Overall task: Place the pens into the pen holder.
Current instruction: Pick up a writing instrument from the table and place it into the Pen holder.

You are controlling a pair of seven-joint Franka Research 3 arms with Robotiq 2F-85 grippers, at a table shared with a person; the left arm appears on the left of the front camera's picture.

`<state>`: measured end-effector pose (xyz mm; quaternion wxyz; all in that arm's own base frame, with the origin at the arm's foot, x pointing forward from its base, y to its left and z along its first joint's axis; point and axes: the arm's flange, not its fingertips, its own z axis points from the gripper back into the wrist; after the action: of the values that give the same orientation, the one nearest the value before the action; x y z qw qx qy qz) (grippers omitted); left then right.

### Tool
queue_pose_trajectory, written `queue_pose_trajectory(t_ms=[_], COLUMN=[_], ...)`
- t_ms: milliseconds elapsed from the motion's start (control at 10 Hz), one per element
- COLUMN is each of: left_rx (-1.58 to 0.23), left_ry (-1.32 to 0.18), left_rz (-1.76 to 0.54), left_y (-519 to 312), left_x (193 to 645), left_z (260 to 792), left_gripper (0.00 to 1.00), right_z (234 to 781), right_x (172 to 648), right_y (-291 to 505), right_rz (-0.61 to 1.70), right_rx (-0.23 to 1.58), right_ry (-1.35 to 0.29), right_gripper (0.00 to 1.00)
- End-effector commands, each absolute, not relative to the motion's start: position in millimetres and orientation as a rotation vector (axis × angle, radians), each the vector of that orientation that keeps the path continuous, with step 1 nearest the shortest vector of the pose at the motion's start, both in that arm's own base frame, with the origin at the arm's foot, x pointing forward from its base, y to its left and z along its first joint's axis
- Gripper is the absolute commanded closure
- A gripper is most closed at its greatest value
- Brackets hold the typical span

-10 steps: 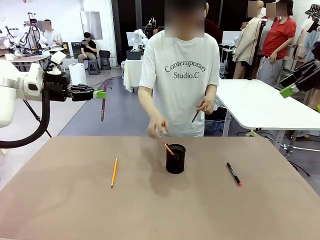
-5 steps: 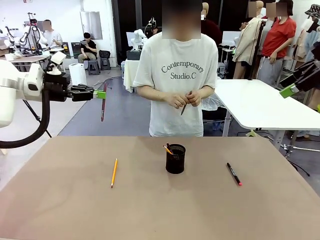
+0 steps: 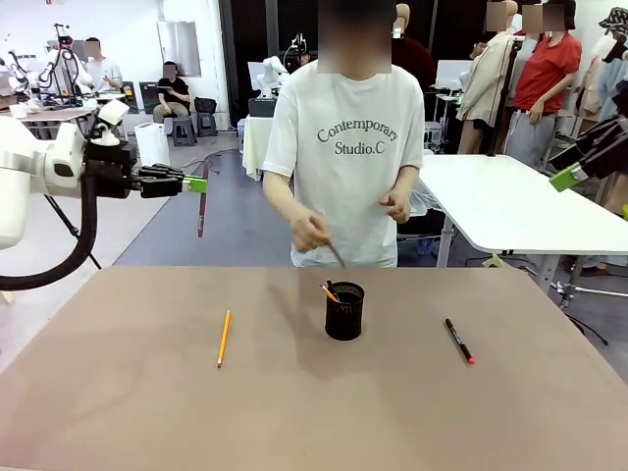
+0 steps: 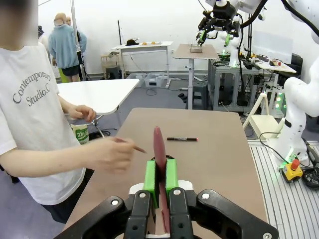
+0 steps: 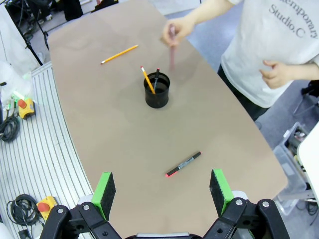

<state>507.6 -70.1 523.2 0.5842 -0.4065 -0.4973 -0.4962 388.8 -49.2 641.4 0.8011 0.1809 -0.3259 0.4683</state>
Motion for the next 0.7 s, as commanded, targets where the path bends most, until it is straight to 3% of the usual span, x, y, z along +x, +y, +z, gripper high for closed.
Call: queue_pose_trajectory(t_ms=[0,600], left_rx=[-0.944,-0.944], left_ry=[-1.162,-1.162], left_rz=[-1.159,-1.159], left_y=[-69.2,-69.2], left_x=[506.4,506.4], left_z=[524.5,524.5], left_gripper=[1.0,1.0], right_z=[643.6,643.6], right_x=[388.5,388.5], right_y=[-48.6,-48.6], right_rz=[1.01,1.01], right_rx=[0.396,0.396], right_ry=[-0.714,-0.714], right_gripper=[0.0,0.0])
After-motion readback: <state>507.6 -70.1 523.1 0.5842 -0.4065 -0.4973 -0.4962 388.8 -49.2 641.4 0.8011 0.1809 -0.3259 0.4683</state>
